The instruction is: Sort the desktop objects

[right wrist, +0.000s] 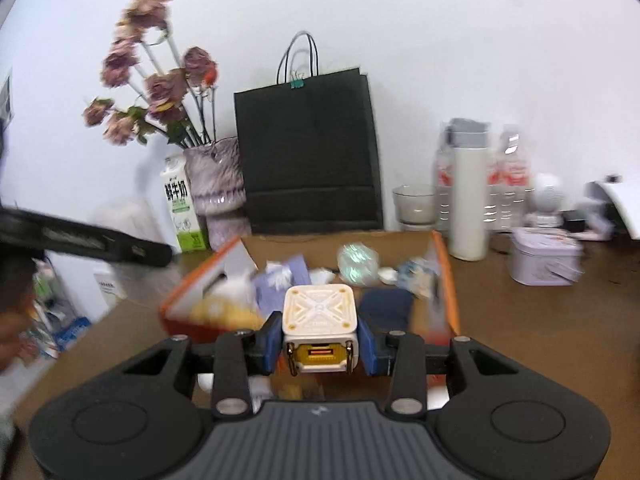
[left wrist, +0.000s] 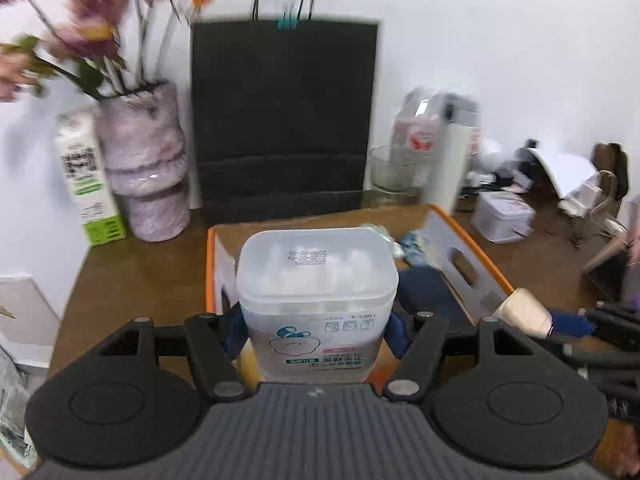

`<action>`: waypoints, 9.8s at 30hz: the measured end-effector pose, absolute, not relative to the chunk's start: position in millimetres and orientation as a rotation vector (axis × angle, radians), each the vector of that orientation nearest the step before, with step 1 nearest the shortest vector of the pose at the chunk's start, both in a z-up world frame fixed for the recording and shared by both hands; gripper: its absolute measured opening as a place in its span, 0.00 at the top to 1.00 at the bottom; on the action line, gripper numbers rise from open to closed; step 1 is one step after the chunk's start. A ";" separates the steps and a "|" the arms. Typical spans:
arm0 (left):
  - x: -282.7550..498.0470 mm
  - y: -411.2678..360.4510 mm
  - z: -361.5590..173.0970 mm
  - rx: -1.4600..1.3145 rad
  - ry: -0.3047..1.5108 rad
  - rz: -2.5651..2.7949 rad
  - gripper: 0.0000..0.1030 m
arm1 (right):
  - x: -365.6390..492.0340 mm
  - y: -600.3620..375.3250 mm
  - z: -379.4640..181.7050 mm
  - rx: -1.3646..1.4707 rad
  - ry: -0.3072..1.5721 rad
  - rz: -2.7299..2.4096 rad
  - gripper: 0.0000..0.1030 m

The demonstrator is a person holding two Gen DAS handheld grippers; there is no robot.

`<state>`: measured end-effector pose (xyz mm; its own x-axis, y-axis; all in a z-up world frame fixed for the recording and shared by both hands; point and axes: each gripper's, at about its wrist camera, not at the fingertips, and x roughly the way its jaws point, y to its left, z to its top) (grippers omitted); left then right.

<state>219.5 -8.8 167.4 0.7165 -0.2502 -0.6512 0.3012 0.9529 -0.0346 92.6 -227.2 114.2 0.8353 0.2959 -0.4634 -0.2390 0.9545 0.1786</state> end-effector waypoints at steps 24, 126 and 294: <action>263.7 -13.8 136.5 0.087 0.846 -0.185 0.15 | 249.1 -204.2 98.7 0.043 0.742 0.215 0.24; -36.5 -16.4 24.1 0.055 0.675 -0.097 0.13 | -92.3 -277.6 23.4 -0.034 0.606 0.247 0.50; -19.8 -72.6 42.5 0.082 0.583 -0.251 0.02 | -35.5 -292.0 47.2 0.182 0.653 0.223 0.09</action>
